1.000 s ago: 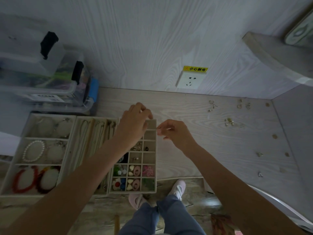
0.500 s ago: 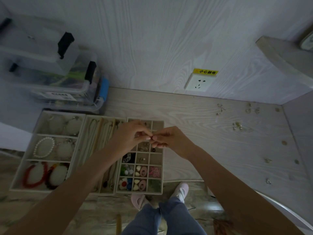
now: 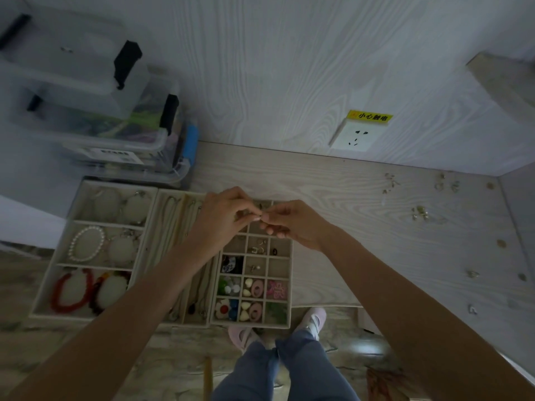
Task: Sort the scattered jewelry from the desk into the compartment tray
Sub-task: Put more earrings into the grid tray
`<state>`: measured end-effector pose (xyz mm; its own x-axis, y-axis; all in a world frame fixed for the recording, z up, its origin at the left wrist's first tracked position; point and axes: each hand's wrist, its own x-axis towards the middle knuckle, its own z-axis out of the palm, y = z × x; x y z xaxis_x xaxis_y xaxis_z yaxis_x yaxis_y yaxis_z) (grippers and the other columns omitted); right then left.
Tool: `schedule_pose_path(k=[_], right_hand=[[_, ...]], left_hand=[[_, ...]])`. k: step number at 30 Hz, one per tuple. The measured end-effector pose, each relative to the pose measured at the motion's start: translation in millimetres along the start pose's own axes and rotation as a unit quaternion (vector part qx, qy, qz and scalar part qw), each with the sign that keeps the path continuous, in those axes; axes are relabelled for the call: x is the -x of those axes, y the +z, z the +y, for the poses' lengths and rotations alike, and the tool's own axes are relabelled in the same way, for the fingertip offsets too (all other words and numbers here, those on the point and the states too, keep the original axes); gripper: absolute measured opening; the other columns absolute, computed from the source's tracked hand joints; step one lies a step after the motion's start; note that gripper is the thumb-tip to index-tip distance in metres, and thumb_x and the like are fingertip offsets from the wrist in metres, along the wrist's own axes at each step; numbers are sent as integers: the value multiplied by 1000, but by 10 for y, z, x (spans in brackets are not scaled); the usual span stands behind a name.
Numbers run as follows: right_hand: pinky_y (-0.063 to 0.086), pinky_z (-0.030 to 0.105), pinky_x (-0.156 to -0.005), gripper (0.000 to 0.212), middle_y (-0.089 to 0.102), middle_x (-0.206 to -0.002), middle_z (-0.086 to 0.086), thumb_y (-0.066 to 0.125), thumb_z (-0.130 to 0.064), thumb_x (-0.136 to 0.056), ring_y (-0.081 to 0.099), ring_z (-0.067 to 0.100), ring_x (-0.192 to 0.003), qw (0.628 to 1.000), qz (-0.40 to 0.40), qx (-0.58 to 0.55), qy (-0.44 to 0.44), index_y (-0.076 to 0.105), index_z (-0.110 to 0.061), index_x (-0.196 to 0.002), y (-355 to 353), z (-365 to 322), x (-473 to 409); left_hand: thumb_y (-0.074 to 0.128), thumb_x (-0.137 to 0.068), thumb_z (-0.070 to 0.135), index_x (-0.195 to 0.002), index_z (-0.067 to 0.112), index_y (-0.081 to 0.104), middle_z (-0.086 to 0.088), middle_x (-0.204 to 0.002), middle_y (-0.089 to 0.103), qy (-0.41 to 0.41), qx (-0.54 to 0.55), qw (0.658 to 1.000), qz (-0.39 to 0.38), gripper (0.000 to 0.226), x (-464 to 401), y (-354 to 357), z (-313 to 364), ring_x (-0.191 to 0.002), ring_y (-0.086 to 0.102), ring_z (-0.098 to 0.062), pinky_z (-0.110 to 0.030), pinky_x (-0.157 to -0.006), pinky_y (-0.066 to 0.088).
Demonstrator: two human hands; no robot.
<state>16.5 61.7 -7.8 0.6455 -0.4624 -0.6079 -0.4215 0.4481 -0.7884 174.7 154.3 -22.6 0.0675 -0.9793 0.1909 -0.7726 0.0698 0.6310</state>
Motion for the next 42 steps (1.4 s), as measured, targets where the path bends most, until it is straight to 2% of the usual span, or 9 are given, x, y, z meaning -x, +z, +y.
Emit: schedule_pose_path(k=[8, 12, 19, 21, 24, 28, 33, 37, 42], right_hand=[[40, 15, -52, 19, 63, -73, 6, 57, -4, -91, 52, 7, -57, 998, 50, 37, -31, 65, 7, -103, -4, -66, -89], [40, 14, -50, 19, 63, -73, 9, 58, -4, -90, 51, 9, -57, 996, 85, 29, -27, 65, 9, -103, -7, -65, -130], [48, 12, -50, 13, 68, -78, 16, 63, 5, -83, 62, 5, -51, 982, 164, 89, -25, 66, 9, -96, 37, -67, -247], [55, 18, -60, 8, 70, -84, 17, 65, 1, -83, 64, 5, -55, 961, 193, 195, -35, 69, 2, -90, 57, -59, -295], [53, 32, -76, 11, 67, -92, 10, 63, -13, -86, 64, 21, -82, 906, 214, 363, -48, 72, -11, -92, 123, -72, -322], [38, 29, -69, 17, 44, -99, 3, 55, -21, -92, 50, 19, -85, 839, 242, 488, -17, 70, -16, -99, 204, -95, -278], [37, 29, -68, 19, 55, -111, 8, 53, -21, -94, 59, 26, -96, 806, 251, 535, 27, 67, -11, -101, 264, -101, -317], [35, 27, -68, 13, 63, -109, 8, 52, -13, -93, 62, 25, -98, 794, 260, 547, 54, 61, -9, -102, 290, -168, -358], [37, 29, -70, 15, 63, -109, 10, 51, -10, -93, 62, 27, -100, 783, 267, 559, 53, 61, -9, -104, 311, -201, -388]], left_hand=[[74, -75, 27, -86, 23, 74, 8, -103, 62, -54, -33, 998, 15, 12, -147, 21, 2, -73, 61, -10, -42, -83, 42], [73, -76, 27, -87, 25, 73, 6, -117, 57, -77, -51, 996, 12, 11, -184, 39, 13, -76, 56, -5, -36, -85, 34], [76, -74, 26, -84, 21, 74, 3, -112, 57, -115, -65, 991, 26, 11, -175, 164, -82, -75, 55, -7, -31, -78, 30], [77, -72, 26, -83, 21, 75, 2, -110, 58, -122, -77, 989, 28, 12, -161, 192, -92, -78, 55, -10, -31, -76, 30], [79, -70, 25, -82, 22, 75, 1, -108, 59, -114, -99, 988, 26, 13, -150, 219, -89, -83, 55, -16, -31, -75, 27], [78, -70, 23, -80, 21, 75, -1, -108, 59, -106, -122, 987, 13, 11, -165, 222, -90, -84, 54, -18, -31, -76, 25], [75, -73, 18, -75, 18, 76, -3, -110, 59, -100, -167, 981, -16, 2, -218, 218, -39, -94, 54, -23, -31, -75, 19], [65, -83, 26, -83, 22, 75, 3, -119, 51, -125, -209, 968, -60, 11, -320, 202, 54, -110, 43, -17, -26, -74, 10], [62, -85, 26, -89, 20, 71, 3, -114, 51, -141, -250, 955, -74, 12, -379, 242, 91, -108, 42, -16, -29, -77, 18]])
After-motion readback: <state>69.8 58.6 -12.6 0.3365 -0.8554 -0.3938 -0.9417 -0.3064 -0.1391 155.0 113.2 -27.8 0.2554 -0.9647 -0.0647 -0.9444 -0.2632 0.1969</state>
